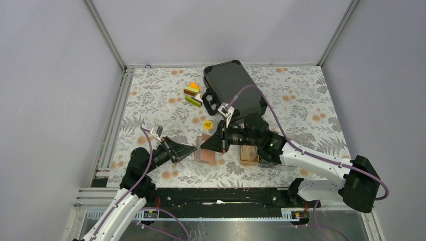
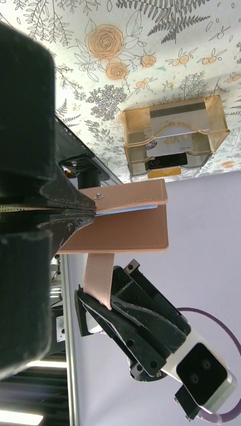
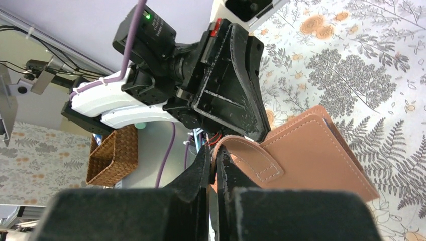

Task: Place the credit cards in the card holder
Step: Open the card holder at the center of the board.

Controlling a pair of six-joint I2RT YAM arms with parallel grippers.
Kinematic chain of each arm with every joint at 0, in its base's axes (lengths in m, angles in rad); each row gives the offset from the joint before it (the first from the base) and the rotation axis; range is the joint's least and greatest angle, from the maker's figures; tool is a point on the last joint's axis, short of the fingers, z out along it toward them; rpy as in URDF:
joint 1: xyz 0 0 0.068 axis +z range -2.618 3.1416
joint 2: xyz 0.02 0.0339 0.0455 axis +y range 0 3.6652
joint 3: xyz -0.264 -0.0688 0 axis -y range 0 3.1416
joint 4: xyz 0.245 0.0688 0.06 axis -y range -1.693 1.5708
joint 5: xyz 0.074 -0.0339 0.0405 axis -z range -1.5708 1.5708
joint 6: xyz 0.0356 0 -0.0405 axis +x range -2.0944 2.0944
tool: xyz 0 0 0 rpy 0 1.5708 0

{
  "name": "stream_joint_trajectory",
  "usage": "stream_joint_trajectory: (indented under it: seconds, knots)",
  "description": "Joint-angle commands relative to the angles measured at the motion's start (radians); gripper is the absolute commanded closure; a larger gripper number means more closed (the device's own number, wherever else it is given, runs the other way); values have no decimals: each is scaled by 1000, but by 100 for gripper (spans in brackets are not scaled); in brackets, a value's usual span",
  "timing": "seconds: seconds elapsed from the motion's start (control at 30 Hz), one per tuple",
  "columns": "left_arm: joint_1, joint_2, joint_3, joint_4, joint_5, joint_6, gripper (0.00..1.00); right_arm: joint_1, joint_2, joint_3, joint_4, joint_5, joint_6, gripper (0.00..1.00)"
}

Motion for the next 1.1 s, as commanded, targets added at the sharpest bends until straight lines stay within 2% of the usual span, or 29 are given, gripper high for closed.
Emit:
stream_joint_trajectory:
  seconds: [0.0, 0.17, 0.4, 0.5, 0.63, 0.7, 0.83, 0.93, 0.97, 1.0, 1.07]
  knots:
    - [-1, 9, 4, 9, -31, 36, 100, 8, 1, -22, 62, 18, -14, 100]
    - [-1, -6, 33, -126, -102, 150, 100, 7, 68, -40, 112, 48, -17, 100]
    - [-1, -37, 152, -550, -303, 403, 100, 9, 274, -39, 171, 60, -7, 100]
    - [-1, -42, 161, -603, -342, 433, 100, 13, 338, -46, 190, 93, 17, 100]
    - [-1, -33, 137, -582, -353, 429, 100, 14, 381, -28, 81, 227, 18, 100]
    - [-1, -17, 122, -560, -353, 432, 100, 14, 393, -23, 44, 269, 14, 94]
    - [-1, 33, 114, -543, -372, 459, 100, 14, 409, -12, -21, 326, 10, 77]
    - [-1, 62, 114, -553, -406, 486, 100, 13, 399, -5, -72, 383, 10, 54]
    - [-1, 72, 115, -562, -420, 494, 100, 14, 389, -9, -81, 398, 8, 49]
    - [-1, 85, 116, -575, -435, 501, 100, 14, 372, -18, -84, 408, 6, 45]
    - [-1, 98, 120, -590, -451, 508, 100, 14, 349, -27, -84, 401, 0, 44]
